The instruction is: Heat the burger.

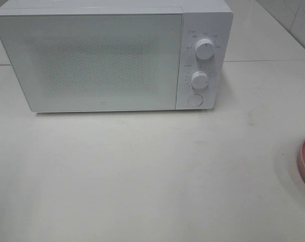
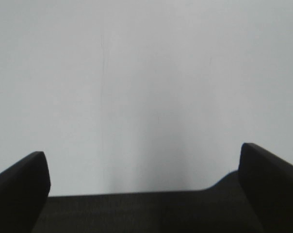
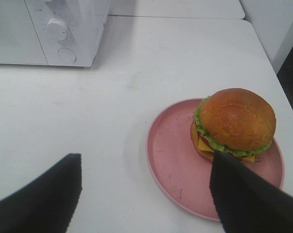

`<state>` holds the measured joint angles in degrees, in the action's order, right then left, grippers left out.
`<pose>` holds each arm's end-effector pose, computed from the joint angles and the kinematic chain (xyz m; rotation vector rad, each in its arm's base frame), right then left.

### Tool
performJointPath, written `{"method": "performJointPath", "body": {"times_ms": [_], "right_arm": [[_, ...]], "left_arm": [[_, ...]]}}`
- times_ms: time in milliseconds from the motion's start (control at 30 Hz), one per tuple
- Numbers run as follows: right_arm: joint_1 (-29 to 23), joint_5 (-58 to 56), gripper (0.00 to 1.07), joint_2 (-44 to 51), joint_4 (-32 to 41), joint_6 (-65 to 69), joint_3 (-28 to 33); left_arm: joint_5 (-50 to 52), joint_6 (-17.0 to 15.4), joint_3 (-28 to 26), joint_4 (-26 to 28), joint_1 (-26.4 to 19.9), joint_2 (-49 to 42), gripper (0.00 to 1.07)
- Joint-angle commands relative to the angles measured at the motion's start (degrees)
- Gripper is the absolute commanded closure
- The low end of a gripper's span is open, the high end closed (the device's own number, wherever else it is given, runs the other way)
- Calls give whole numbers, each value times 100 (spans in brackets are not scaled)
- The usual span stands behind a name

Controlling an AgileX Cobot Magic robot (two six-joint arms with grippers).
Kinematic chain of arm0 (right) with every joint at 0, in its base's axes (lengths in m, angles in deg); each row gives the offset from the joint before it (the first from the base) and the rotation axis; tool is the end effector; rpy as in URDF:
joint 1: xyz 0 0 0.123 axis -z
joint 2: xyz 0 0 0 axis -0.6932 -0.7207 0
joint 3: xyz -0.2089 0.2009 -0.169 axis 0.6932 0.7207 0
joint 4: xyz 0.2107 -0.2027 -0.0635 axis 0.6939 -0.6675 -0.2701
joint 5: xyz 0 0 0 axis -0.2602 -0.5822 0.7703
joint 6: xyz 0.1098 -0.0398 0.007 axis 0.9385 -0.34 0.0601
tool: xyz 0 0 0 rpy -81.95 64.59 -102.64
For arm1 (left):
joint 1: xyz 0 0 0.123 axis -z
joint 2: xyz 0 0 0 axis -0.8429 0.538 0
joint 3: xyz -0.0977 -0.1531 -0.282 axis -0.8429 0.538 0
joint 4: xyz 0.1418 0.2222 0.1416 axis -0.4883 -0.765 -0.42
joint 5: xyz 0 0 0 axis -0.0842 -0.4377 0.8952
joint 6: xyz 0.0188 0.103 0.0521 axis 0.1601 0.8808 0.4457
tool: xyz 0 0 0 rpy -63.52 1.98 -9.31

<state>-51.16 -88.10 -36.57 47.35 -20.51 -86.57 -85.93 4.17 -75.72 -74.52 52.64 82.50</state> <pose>0.0115 -0.0086 0.2972 -0.0404 1.9734 0.0179 0.0543 -0.0066 0.2896 0.0311 2.3978 -0.0416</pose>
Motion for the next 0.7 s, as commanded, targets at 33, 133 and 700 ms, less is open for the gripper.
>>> {"method": "performJointPath", "body": {"times_ms": [33, 133, 700], "right_arm": [[40, 63, 35, 172, -17, -46, 29], [40, 63, 35, 172, -17, -46, 29], [40, 63, 35, 120, -17, -52, 29]], "left_arm": [[418, -97, 189, 86, -11, -951, 8], [430, -109, 201, 195, -11, -1536, 8], [435, -149, 206, 138, -11, -2005, 8]]}}
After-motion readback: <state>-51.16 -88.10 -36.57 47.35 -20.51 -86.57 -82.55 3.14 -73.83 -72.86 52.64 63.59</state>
